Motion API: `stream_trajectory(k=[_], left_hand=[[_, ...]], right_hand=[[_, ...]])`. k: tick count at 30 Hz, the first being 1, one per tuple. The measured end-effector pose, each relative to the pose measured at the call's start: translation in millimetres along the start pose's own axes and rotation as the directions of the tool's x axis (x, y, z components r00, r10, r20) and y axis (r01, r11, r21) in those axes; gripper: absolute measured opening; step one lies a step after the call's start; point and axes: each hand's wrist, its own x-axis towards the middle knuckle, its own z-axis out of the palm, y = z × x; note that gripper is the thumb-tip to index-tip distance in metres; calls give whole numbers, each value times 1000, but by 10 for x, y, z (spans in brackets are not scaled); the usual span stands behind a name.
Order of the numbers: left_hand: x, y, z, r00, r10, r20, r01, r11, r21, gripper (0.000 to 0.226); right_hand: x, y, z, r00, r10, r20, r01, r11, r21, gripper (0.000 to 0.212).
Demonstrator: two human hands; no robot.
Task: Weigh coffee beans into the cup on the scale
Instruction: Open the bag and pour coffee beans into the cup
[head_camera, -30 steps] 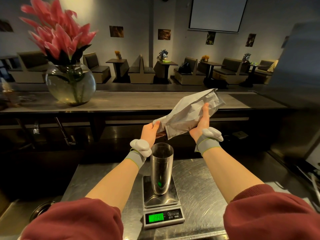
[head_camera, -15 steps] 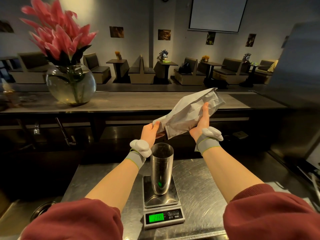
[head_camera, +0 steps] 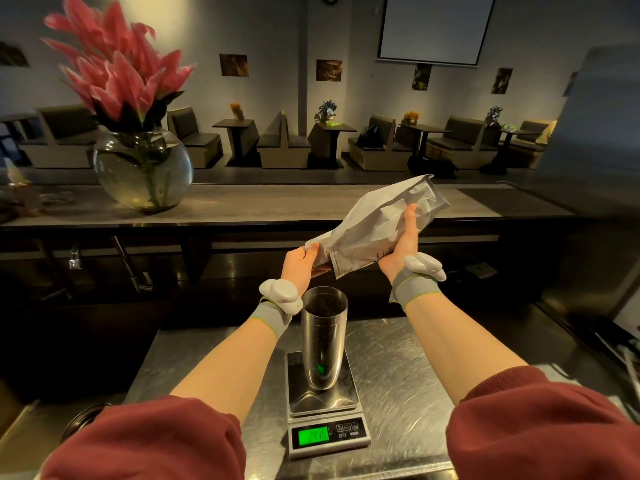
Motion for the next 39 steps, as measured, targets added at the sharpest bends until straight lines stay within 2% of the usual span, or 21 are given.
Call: stream_trajectory(k=[12, 24, 39], left_hand=[[11, -26, -16, 1000, -4, -18, 5, 999, 48, 37], [33, -45, -5, 999, 9, -32, -7, 998, 62, 36], [51, -27, -7, 998, 32, -48, -28, 997, 75, 35]], right_hand=[[10, 14, 6, 1000, 4, 3, -3, 1000, -15, 103], [43, 19, -1, 1000, 1, 16, -1, 1000, 28, 92], [52, 19, 17, 1000, 12, 12, -12, 1000, 9, 94]])
